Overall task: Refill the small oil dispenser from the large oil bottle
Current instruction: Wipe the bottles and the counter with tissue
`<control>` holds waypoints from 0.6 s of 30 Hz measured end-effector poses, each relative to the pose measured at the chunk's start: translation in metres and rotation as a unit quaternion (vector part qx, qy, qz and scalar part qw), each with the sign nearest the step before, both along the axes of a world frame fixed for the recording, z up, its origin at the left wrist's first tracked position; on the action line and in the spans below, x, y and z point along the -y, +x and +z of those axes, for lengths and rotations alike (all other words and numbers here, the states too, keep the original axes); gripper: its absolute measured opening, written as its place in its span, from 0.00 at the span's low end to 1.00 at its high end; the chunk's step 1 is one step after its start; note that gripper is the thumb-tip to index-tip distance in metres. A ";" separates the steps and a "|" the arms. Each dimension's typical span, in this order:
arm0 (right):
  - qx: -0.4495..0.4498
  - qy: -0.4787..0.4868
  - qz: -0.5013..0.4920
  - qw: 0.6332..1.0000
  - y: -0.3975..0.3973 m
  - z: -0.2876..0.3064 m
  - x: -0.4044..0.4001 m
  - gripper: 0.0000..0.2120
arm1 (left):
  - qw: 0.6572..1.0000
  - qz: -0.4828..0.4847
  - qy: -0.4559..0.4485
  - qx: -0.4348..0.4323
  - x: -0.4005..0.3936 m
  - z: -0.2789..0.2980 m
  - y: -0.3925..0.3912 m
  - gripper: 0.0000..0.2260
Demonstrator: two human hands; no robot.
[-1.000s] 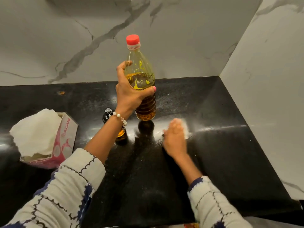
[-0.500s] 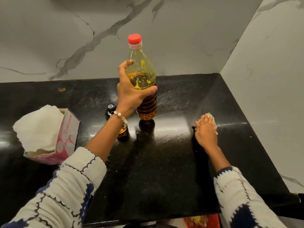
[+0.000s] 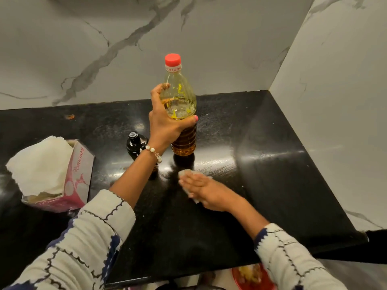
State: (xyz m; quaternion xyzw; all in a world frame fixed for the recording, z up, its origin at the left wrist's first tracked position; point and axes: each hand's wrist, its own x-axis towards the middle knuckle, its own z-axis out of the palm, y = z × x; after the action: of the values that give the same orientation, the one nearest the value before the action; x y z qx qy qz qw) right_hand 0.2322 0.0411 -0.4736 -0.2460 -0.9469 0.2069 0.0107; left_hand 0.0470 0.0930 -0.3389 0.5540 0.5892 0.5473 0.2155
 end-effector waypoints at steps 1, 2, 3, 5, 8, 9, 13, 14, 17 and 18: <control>-0.004 -0.005 -0.047 0.999 0.025 0.000 -0.008 0.31 | 1.000 -0.006 -0.004 0.006 0.001 -0.003 0.005 0.42; -0.015 -0.005 -0.110 0.994 0.050 -0.001 -0.018 0.29 | 1.000 -0.010 -0.009 0.011 0.003 -0.006 0.009 0.42; -0.026 -0.002 -0.185 0.982 0.074 -0.002 -0.026 0.27 | 1.000 -0.015 -0.013 0.013 0.004 -0.009 0.014 0.42; -0.036 0.000 -0.344 0.938 0.107 -0.004 -0.038 0.24 | 0.999 -0.027 -0.019 0.016 0.007 -0.015 0.024 0.42; -0.014 0.039 -0.507 0.861 0.099 -0.009 -0.039 0.24 | 0.999 -0.037 -0.022 0.013 0.011 -0.023 0.036 0.43; -0.019 0.053 -0.545 0.836 0.082 -0.008 -0.032 0.25 | 0.999 -0.039 -0.019 0.011 0.013 -0.024 0.039 0.43; -0.050 0.044 -0.536 0.842 0.009 -0.009 0.010 0.27 | 0.999 -0.033 -0.012 -0.003 0.016 -0.026 0.046 0.44; -0.060 0.026 -0.477 0.876 -0.006 -0.011 0.022 0.28 | 0.999 -0.031 -0.015 -0.004 0.016 -0.025 0.046 0.45; -0.021 0.007 -0.181 0.983 -0.015 -0.011 0.049 0.30 | 0.999 -0.026 -0.031 -0.004 0.017 -0.024 0.047 0.46; -0.010 0.000 -0.104 0.995 -0.002 -0.013 0.047 0.33 | 0.999 -0.025 -0.038 -0.003 0.018 -0.025 0.047 0.47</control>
State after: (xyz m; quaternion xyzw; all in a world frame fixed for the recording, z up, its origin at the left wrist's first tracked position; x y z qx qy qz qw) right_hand 0.2306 -0.0064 -0.4863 -0.3409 -0.9160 0.2074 0.0415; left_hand 0.0945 0.0746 -0.3638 0.5619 0.5960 0.5172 0.2480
